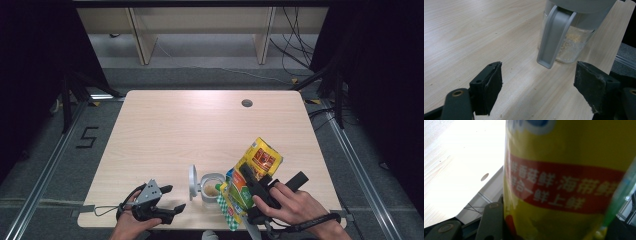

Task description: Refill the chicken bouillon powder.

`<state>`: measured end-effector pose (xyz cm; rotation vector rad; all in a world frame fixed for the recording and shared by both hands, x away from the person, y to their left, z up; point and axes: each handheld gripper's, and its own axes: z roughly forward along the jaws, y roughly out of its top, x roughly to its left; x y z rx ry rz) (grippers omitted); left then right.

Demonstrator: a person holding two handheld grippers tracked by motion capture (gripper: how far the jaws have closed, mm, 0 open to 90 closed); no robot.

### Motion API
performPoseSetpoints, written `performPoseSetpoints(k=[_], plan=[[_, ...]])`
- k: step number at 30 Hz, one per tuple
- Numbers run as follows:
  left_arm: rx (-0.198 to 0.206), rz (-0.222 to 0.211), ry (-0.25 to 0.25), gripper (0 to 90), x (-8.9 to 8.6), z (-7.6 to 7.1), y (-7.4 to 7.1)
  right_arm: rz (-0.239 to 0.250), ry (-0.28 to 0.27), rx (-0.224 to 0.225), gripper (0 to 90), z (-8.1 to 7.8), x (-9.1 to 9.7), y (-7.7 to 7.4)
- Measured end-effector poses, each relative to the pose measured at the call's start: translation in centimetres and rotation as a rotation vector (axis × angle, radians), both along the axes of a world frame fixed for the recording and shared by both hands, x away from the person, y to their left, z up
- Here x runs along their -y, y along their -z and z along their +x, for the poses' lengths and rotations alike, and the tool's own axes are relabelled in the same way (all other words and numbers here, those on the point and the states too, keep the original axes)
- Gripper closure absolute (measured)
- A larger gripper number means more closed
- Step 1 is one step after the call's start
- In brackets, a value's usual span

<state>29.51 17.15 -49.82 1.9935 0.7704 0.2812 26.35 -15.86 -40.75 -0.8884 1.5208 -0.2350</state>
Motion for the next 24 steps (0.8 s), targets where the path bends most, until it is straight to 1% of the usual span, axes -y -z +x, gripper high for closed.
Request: performPoseSetpoints(k=[1, 2, 6, 8, 10, 15, 16, 17, 18, 19, 20, 22, 23, 24], plan=[[0.008, 0.007, 0.007, 22.0, -0.04, 0.05, -0.02, -0.011, 0.002, 0.006, 53.2, -0.03, 0.00, -0.07], [0.018, 0.011, 0.012, 22.0, -0.07, 0.11, -0.04, -0.011, 0.001, 0.007, 53.2, -0.01, 0.01, -0.09], [0.016, 0.006, 0.012, 22.1, -0.05, 0.10, -0.03, -0.018, 0.002, 0.009, 53.3, 0.03, 0.03, -0.15], [0.018, 0.014, 0.013, 22.2, -0.08, 0.11, -0.05, -0.019, 0.002, 0.008, 53.3, 0.04, 0.03, -0.16], [0.016, 0.007, 0.013, 22.2, -0.04, 0.09, -0.03, -0.025, -0.004, 0.007, 53.3, 0.06, -0.03, -0.22], [0.016, 0.010, 0.014, 22.3, -0.04, 0.10, -0.02, -0.017, 0.001, 0.003, 53.4, 0.04, 0.04, -0.22], [0.015, 0.010, 0.014, 22.3, -0.04, 0.09, -0.02, 0.000, -0.003, -0.003, 53.4, 0.10, 0.09, -0.13], [0.016, 0.010, 0.014, 22.3, -0.04, 0.10, -0.02, -0.002, -0.002, -0.005, 53.4, 0.11, 0.10, -0.16], [0.016, 0.010, 0.014, 22.3, -0.04, 0.10, -0.02, 0.006, 0.000, -0.002, 53.4, 0.11, 0.18, -0.12], [0.016, 0.009, 0.013, 22.3, -0.04, 0.10, -0.02, -0.018, 0.000, 0.001, 53.4, 0.11, 0.10, -0.25], [0.016, 0.009, 0.013, 22.3, -0.04, 0.10, -0.02, -0.008, 0.008, -0.001, 53.4, 0.09, 0.17, -0.20], [0.016, 0.009, 0.012, 22.3, -0.05, 0.10, -0.02, -0.008, 0.006, 0.005, 53.4, 0.07, 0.19, -0.18], [0.017, 0.009, 0.012, 22.3, -0.05, 0.10, -0.02, -0.002, 0.007, -0.004, 53.4, 0.10, 0.20, -0.14], [0.017, 0.009, 0.012, 22.3, -0.06, 0.10, -0.03, 0.009, 0.000, 0.006, 53.4, 0.10, 0.24, -0.07]])
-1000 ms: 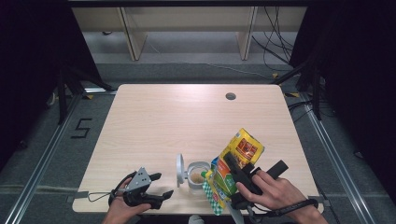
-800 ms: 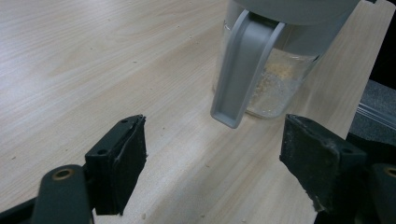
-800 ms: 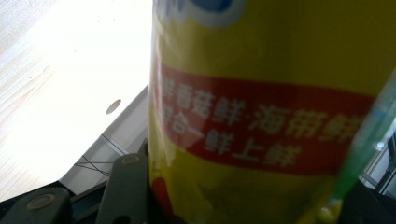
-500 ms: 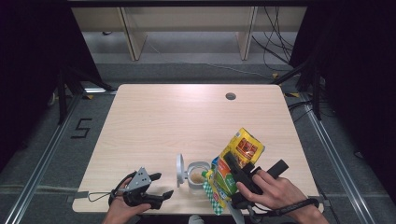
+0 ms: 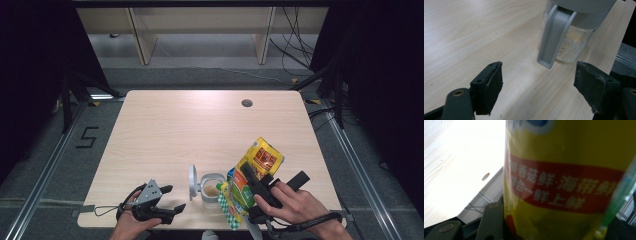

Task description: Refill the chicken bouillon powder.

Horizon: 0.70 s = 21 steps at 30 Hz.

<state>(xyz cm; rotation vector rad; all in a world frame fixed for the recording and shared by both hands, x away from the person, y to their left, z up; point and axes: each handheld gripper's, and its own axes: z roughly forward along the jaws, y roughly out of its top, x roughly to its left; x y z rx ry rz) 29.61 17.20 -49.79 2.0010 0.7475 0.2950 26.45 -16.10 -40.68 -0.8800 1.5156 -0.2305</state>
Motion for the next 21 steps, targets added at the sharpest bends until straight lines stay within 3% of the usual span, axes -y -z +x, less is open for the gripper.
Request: performPoseSetpoints(k=[5, 11, 16, 21], plan=[[0.001, -0.003, -0.003, 22.4, -0.03, 0.00, -0.01, 0.000, 0.004, -0.002, 53.4, 0.01, 0.04, -0.01], [-0.016, -0.006, -0.013, 22.4, 0.03, -0.10, 0.03, -0.049, 0.006, 0.009, 53.5, 0.00, 0.00, -0.30], [0.004, 0.006, 0.001, 22.5, -0.07, 0.02, -0.03, -0.033, 0.009, 0.002, 53.5, -0.04, 0.06, -0.24], [-0.015, -0.007, -0.012, 22.6, 0.02, -0.10, 0.02, -0.005, 0.003, -0.006, 54.6, 0.02, 0.10, -0.10]])
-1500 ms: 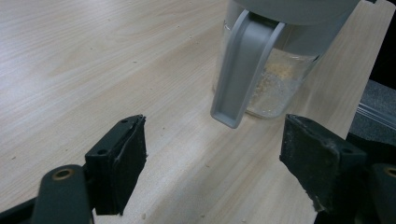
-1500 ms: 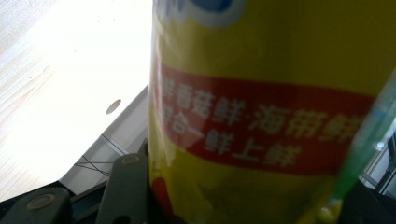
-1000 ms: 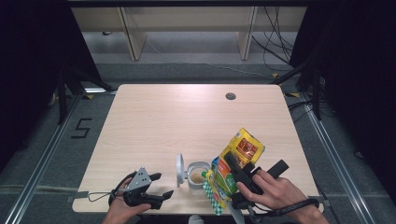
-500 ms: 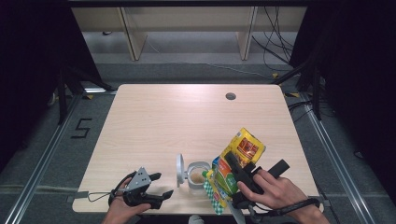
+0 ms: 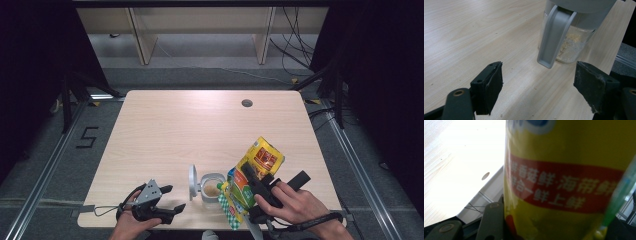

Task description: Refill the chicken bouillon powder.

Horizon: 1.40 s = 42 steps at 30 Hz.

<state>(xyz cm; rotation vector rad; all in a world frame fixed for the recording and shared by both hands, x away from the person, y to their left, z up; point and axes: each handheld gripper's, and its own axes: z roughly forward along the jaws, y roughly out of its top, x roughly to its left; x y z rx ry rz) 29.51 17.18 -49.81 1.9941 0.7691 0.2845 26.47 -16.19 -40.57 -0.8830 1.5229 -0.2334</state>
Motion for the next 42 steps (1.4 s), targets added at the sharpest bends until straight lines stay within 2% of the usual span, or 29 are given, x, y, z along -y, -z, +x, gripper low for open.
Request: performPoseSetpoints(k=[3, 4, 5, 8, 9, 10, 11, 12, 14, 16, 17, 19, 20, 22, 34, 38, 39, 41, 42], plan=[[0.017, 0.013, 0.013, 22.6, -0.09, 0.10, -0.05, -0.008, -0.005, -0.006, 55.4, 0.02, -0.06, -0.05], [0.017, 0.012, 0.013, 22.6, -0.09, 0.10, -0.05, -0.060, 0.000, 0.014, 55.4, -0.03, -0.19, -0.32], [0.000, 0.000, 0.000, 22.5, 0.00, -0.01, 0.00, -0.025, -0.001, -0.002, 55.4, -0.04, -0.11, -0.13], [0.000, 0.000, 0.001, 22.6, 0.01, -0.01, 0.00, -0.026, -0.004, 0.002, 55.4, -0.01, -0.11, -0.13], [0.018, 0.013, 0.014, 22.6, -0.08, 0.09, -0.05, -0.037, -0.001, 0.008, 55.5, -0.01, -0.10, -0.20], [0.003, 0.002, 0.002, 22.6, 0.00, 0.00, 0.00, -0.005, -0.005, -0.008, 55.5, 0.05, -0.04, -0.05], [0.000, -0.004, 0.002, 22.6, 0.02, -0.02, 0.00, -0.005, -0.004, -0.001, 55.5, 0.03, -0.02, -0.05], [0.014, 0.010, 0.010, 22.6, -0.07, 0.07, -0.04, -0.020, 0.005, 0.002, 55.5, -0.02, 0.00, -0.16], [0.017, 0.013, 0.013, 22.6, -0.09, 0.10, -0.05, 0.004, -0.001, 0.008, 55.5, -0.03, 0.10, -0.05], [0.003, -0.001, 0.004, 22.6, 0.00, 0.00, -0.01, -0.011, 0.002, 0.014, 55.5, -0.07, 0.10, -0.17], [0.018, 0.006, 0.013, 22.6, -0.04, 0.07, -0.05, -0.012, 0.004, 0.014, 55.6, -0.09, 0.12, -0.18], [0.016, 0.005, 0.013, 22.6, -0.03, 0.06, -0.04, -0.032, -0.005, 0.001, 55.5, -0.02, 0.03, -0.30], [-0.001, 0.000, -0.001, 22.6, 0.01, -0.02, 0.01, -0.011, -0.004, -0.001, 55.6, -0.01, 0.13, -0.18], [0.000, 0.001, 0.000, 22.6, 0.01, -0.01, 0.01, 0.004, -0.001, -0.003, 55.6, 0.00, 0.23, -0.12], [0.000, 0.002, 0.001, 22.6, 0.00, -0.01, 0.01, -0.016, -0.006, -0.001, 55.7, 0.04, 0.15, -0.28], [0.001, -0.003, 0.003, 22.6, 0.03, 0.00, 0.02, -0.059, -0.024, 0.003, 55.7, 0.10, -0.11, -0.47], [0.016, 0.009, 0.014, 22.6, -0.03, 0.09, -0.02, -0.060, -0.026, 0.003, 55.7, 0.11, -0.12, -0.47], [-0.002, -0.004, 0.002, 22.6, 0.06, -0.02, 0.03, -0.056, -0.022, 0.001, 55.8, 0.11, -0.09, -0.47], [0.016, 0.008, 0.013, 22.6, -0.02, 0.09, -0.02, -0.033, -0.004, 0.000, 55.8, 0.05, 0.10, -0.35]])
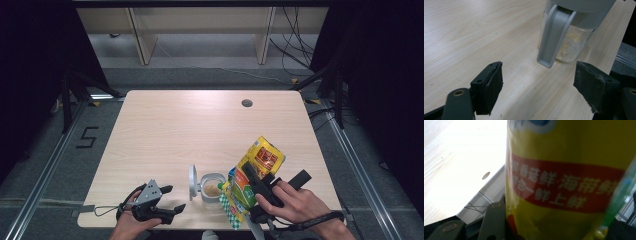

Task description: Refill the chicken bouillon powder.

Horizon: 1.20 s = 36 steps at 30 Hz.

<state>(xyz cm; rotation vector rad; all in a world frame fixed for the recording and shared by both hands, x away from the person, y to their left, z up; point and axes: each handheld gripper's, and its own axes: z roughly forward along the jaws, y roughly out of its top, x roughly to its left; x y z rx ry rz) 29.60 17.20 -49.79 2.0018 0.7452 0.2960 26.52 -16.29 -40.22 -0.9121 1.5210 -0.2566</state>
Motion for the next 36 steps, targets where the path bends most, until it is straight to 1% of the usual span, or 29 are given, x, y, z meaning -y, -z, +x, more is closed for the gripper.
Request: performPoseSetpoints(k=[1, 2, 3, 4, 5, 6, 7, 8, 10, 11, 13, 14, 15, 16, 17, 18, 20, 21, 22, 23, 24, 25, 26, 27, 30, 33, 34, 35, 36], plan=[[-0.001, -0.001, -0.001, 22.6, -0.01, 0.00, 0.00, -0.028, -0.021, 0.002, 55.8, 0.08, -0.20, -0.13], [0.000, 0.002, 0.000, 22.6, -0.03, 0.01, 0.00, -0.029, -0.022, 0.002, 55.8, 0.08, -0.21, -0.14], [-0.015, -0.010, -0.011, 22.6, 0.04, -0.08, 0.04, -0.029, -0.022, 0.002, 55.8, 0.08, -0.21, -0.14], [-0.020, -0.015, -0.014, 22.6, 0.07, -0.11, 0.05, -0.015, -0.011, 0.003, 55.8, 0.03, -0.11, -0.08], [-0.017, -0.006, -0.013, 22.6, 0.02, -0.08, 0.04, -0.016, -0.012, 0.003, 55.8, 0.02, -0.12, -0.09], [-0.017, -0.007, -0.013, 22.6, 0.03, -0.09, 0.04, 0.010, 0.000, -0.002, 55.8, -0.03, 0.05, 0.02], [-0.018, -0.012, -0.012, 22.6, 0.08, -0.12, 0.05, 0.020, -0.002, -0.005, 55.9, 0.00, 0.09, 0.06], [-0.018, -0.012, -0.011, 22.6, 0.08, -0.12, 0.05, 0.002, 0.002, 0.000, 55.9, -0.03, 0.08, -0.07], [-0.019, -0.014, -0.013, 22.6, 0.09, -0.12, 0.05, 0.007, 0.005, -0.001, 55.9, -0.02, 0.12, -0.07], [-0.001, 0.001, 0.000, 22.6, -0.01, 0.00, 0.01, 0.006, 0.005, -0.001, 55.9, -0.02, 0.12, -0.08], [0.000, 0.001, 0.000, 22.6, -0.02, 0.00, 0.01, 0.007, 0.005, 0.001, 55.9, -0.04, 0.13, -0.09], [-0.011, -0.008, -0.010, 22.6, 0.04, -0.07, 0.04, -0.004, -0.002, 0.001, 56.0, -0.02, 0.06, -0.16], [-0.005, -0.003, -0.005, 22.6, 0.01, -0.03, 0.01, -0.004, -0.002, 0.002, 55.9, -0.02, 0.08, -0.16], [0.001, 0.001, -0.001, 22.6, -0.01, 0.00, 0.00, 0.017, -0.007, -0.002, 56.0, 0.02, 0.13, -0.05], [0.000, 0.001, -0.001, 22.6, -0.01, 0.00, 0.00, 0.010, -0.011, -0.002, 56.0, 0.05, 0.07, -0.10], [-0.017, -0.012, -0.014, 22.6, 0.08, -0.11, 0.05, 0.005, 0.004, 0.002, 56.0, -0.02, 0.16, -0.13], [-0.018, -0.013, -0.014, 22.6, 0.08, -0.12, 0.06, 0.005, 0.005, 0.001, 56.0, -0.01, 0.15, -0.15], [-0.017, -0.013, -0.014, 22.6, 0.07, -0.10, 0.05, 0.005, 0.005, 0.002, 56.1, -0.02, 0.16, -0.14], [0.000, 0.000, -0.001, 22.6, -0.02, 0.01, 0.00, -0.005, -0.002, 0.003, 56.1, 0.00, 0.08, -0.19], [0.000, 0.000, -0.001, 22.6, -0.01, 0.00, 0.01, 0.008, -0.014, -0.002, 56.1, 0.06, 0.05, -0.12], [0.001, 0.001, -0.001, 22.6, -0.02, 0.01, 0.01, 0.007, -0.017, -0.001, 56.1, 0.07, 0.04, -0.11], [-0.019, -0.014, -0.016, 22.6, 0.08, -0.12, 0.06, -0.003, -0.002, 0.001, 56.1, 0.00, 0.08, -0.16], [-0.018, -0.014, -0.014, 22.6, 0.07, -0.11, 0.05, -0.026, -0.023, 0.004, 56.1, 0.07, -0.10, -0.27], [-0.015, -0.006, -0.015, 22.6, 0.02, -0.08, 0.04, 0.006, 0.001, 0.003, 56.1, -0.02, 0.13, -0.11], [-0.018, -0.014, -0.014, 22.6, 0.07, -0.11, 0.05, -0.003, -0.004, 0.002, 56.1, 0.00, 0.06, -0.15], [-0.017, -0.012, -0.014, 22.6, 0.07, -0.10, 0.05, -0.004, -0.003, 0.000, 56.1, -0.02, 0.09, -0.16], [0.001, 0.002, 0.000, 22.6, -0.02, 0.01, 0.00, -0.004, -0.004, 0.001, 56.2, -0.02, 0.09, -0.16], [0.000, 0.000, -0.002, 22.6, 0.00, 0.00, 0.00, -0.003, -0.003, 0.001, 56.1, -0.02, 0.09, -0.15], [-0.017, -0.012, -0.015, 22.6, 0.07, -0.11, 0.05, -0.002, -0.003, 0.001, 56.2, -0.01, 0.09, -0.15]])
